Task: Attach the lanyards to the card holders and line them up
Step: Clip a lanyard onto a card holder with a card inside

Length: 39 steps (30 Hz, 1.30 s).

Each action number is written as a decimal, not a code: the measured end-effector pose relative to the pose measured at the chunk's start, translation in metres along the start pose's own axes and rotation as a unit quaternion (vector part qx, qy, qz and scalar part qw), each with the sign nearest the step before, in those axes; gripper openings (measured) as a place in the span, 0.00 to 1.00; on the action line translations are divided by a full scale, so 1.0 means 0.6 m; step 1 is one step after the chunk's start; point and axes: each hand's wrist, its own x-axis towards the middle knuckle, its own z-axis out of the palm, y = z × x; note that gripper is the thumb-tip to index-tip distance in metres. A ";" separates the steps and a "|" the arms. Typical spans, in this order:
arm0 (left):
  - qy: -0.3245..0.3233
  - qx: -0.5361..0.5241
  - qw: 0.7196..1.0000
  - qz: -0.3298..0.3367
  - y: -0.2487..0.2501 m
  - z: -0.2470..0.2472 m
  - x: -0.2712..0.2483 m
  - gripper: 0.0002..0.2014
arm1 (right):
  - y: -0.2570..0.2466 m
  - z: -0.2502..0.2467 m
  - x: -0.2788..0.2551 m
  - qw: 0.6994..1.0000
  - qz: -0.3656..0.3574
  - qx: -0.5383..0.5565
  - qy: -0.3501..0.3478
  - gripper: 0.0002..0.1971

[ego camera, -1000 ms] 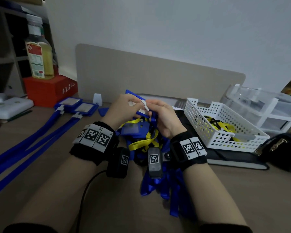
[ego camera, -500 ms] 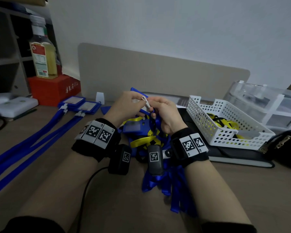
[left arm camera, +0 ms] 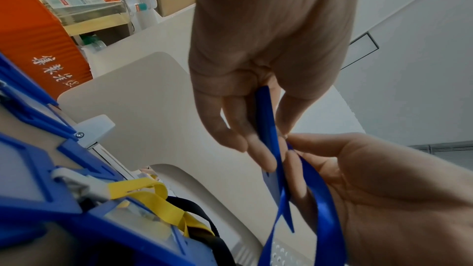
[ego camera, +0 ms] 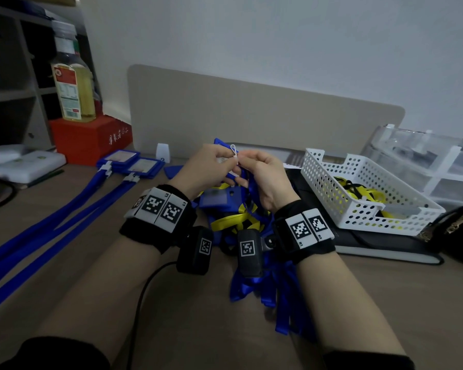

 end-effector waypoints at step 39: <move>-0.010 0.334 0.940 0.067 0.002 -0.008 0.004 0.12 | -0.006 -0.015 -0.002 0.979 -0.093 -0.178 0.018 0.07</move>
